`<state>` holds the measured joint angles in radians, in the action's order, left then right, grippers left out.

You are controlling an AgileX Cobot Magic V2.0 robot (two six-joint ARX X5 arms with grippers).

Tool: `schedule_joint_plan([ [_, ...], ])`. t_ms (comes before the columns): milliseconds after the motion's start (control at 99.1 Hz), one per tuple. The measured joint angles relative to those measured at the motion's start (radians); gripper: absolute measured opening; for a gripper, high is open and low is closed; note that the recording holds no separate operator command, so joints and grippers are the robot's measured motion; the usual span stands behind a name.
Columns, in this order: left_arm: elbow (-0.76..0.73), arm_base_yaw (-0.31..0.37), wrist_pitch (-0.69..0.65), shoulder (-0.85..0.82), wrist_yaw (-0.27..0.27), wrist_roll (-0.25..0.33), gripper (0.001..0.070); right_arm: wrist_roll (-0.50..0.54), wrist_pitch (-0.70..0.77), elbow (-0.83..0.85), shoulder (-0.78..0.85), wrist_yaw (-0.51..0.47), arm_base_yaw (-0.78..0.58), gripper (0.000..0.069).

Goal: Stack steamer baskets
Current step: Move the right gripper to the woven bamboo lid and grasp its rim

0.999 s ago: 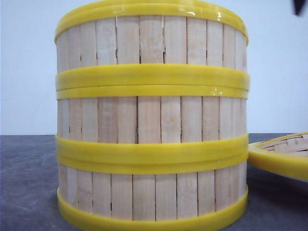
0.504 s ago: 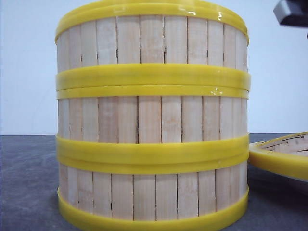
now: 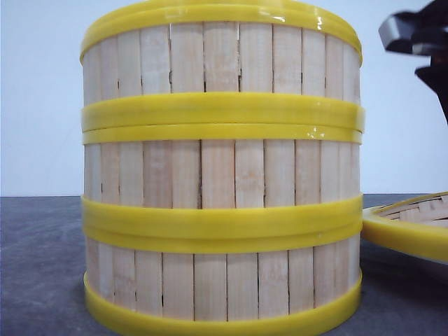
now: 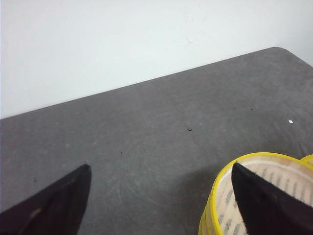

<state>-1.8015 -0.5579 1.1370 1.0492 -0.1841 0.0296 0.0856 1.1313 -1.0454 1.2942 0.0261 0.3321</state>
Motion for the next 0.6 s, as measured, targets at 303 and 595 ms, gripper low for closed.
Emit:
schedule_joint_plan([
  [303, 0.000, 0.000, 0.000, 0.005, 0.000, 0.000, 0.0557, 0.001, 0.000, 0.000, 0.069, 0.000, 0.000, 0.0277],
  [595, 0.000, 0.000, 0.000, 0.005, 0.000, 0.000, 0.0557, 0.001, -0.008, 0.000, 0.105, -0.005, 0.000, 0.0254],
])
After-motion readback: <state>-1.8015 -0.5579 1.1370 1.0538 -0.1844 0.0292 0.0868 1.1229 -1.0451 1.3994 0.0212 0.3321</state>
